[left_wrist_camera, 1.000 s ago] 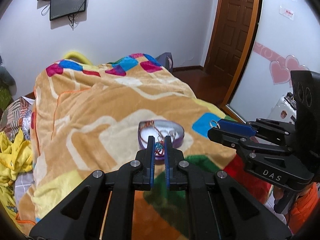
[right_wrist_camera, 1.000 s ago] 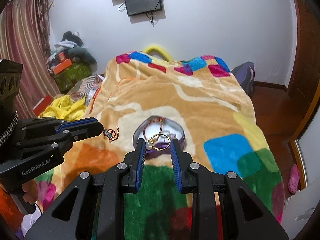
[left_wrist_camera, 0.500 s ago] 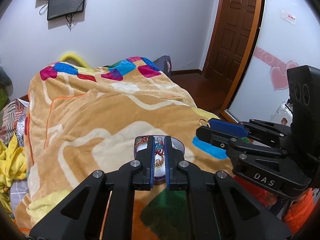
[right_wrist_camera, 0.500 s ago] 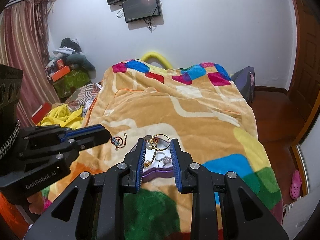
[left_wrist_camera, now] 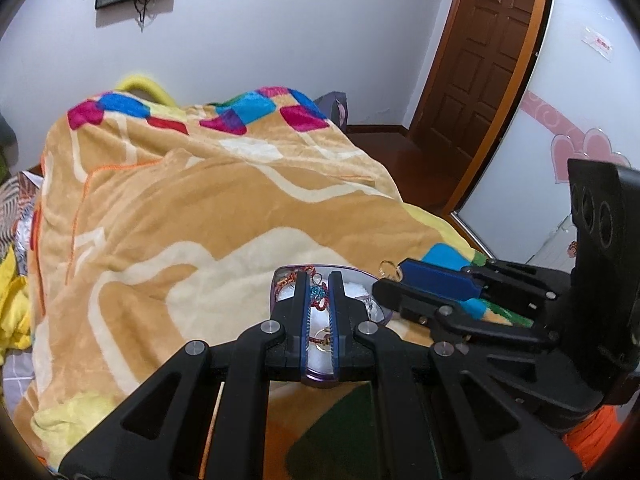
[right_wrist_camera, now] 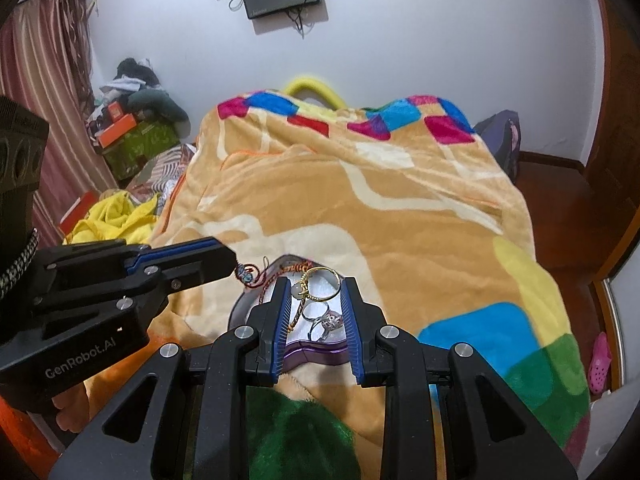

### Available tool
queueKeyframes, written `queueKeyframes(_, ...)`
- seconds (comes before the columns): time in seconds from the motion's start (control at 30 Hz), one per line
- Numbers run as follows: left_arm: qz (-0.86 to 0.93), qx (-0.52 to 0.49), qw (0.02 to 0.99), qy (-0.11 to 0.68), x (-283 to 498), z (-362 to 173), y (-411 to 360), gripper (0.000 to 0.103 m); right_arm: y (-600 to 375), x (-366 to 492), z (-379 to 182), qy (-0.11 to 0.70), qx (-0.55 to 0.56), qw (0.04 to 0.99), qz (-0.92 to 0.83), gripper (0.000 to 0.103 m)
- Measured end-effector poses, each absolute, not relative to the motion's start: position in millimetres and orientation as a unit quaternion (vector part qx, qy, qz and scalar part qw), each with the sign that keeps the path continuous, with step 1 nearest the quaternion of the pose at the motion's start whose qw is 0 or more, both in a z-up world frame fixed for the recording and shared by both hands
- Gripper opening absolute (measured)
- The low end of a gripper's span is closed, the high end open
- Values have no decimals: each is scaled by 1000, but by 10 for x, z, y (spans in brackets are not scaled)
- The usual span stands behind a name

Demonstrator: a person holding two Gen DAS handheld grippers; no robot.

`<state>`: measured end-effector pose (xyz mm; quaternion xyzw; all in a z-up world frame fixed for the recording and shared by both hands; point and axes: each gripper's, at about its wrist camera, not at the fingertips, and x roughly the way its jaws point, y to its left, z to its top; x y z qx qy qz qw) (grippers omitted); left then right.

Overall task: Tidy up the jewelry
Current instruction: 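Lower the beaded earring and gold ring into the tin and open both tools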

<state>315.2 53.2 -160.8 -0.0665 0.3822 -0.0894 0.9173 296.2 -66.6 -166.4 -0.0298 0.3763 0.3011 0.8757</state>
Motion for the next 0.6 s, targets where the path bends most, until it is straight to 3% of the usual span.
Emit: queueKeyframes(0.6,-94,-70,908,401,3272,-1731,543,7,-535,3076,-1865,409,-57,852,321,23)
